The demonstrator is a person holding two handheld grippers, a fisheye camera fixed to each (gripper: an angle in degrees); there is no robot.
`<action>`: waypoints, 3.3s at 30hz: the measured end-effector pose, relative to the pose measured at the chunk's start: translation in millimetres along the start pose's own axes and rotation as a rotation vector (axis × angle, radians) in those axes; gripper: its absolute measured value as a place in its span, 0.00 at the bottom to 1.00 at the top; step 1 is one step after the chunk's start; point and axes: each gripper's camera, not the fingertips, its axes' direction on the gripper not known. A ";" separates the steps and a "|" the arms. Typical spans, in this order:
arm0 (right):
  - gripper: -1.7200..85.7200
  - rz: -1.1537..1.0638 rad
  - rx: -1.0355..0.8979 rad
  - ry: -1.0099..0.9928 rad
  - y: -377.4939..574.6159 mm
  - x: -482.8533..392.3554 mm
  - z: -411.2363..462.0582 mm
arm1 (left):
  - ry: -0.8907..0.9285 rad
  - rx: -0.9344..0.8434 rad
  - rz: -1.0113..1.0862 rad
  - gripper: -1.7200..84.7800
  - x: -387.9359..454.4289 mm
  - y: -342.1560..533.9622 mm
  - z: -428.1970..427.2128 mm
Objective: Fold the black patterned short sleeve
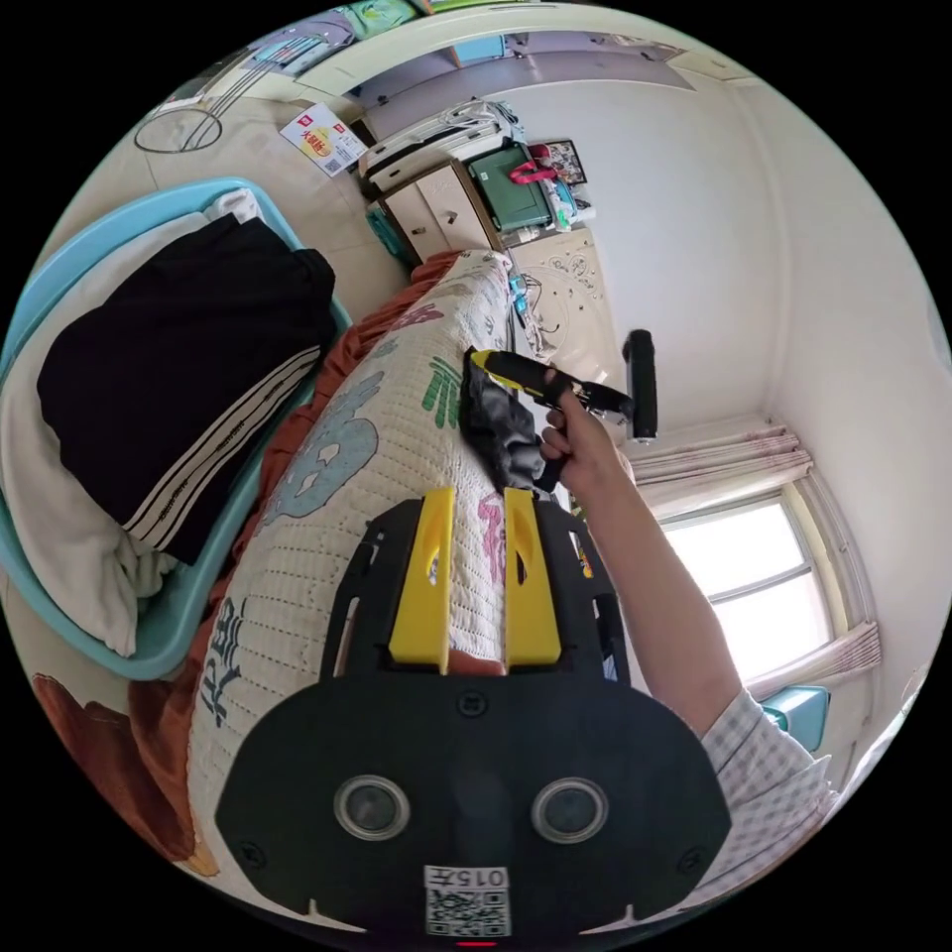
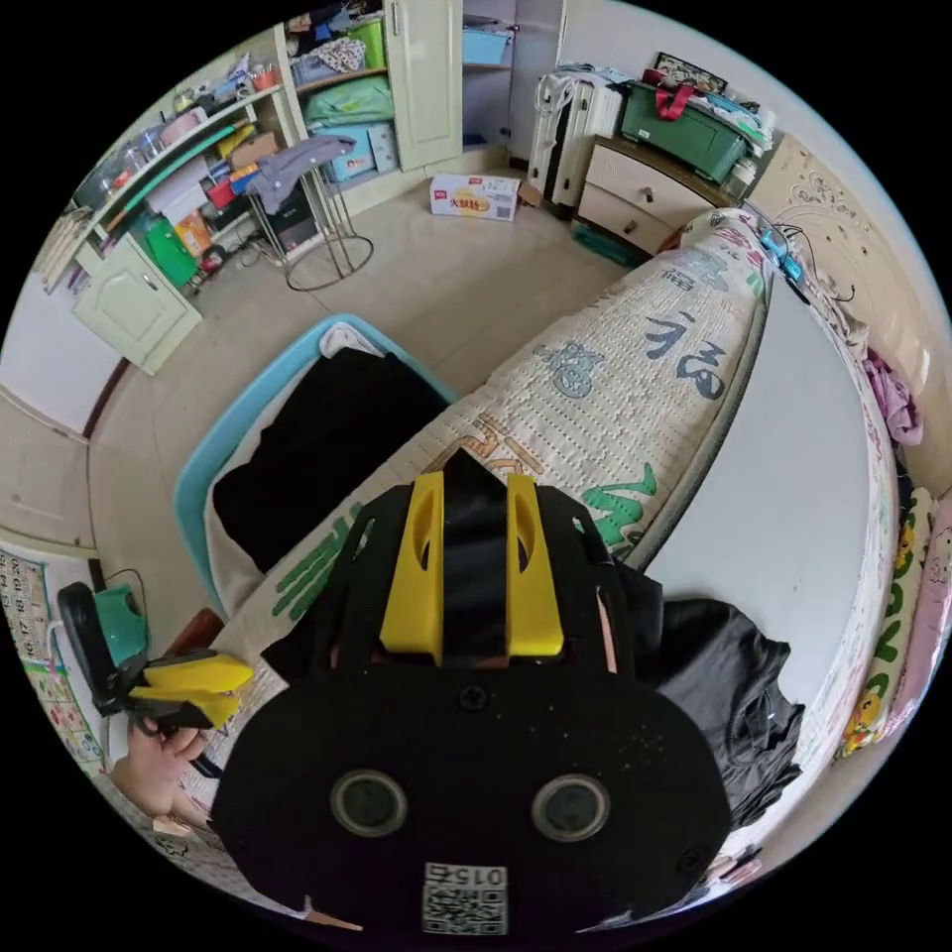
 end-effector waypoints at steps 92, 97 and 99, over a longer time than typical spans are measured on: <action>0.03 0.678 0.284 -0.281 405.2 -286.4 -962.6 | -0.693 -0.528 0.562 0.02 121.4 447.8 180.3; 0.04 0.657 0.216 -0.249 359.2 -317.3 -964.8 | -0.763 -0.555 0.606 0.03 113.8 454.0 204.0; 0.05 0.653 0.213 -0.283 348.6 -321.4 -971.2 | -0.768 -0.560 0.605 0.04 112.8 453.1 206.9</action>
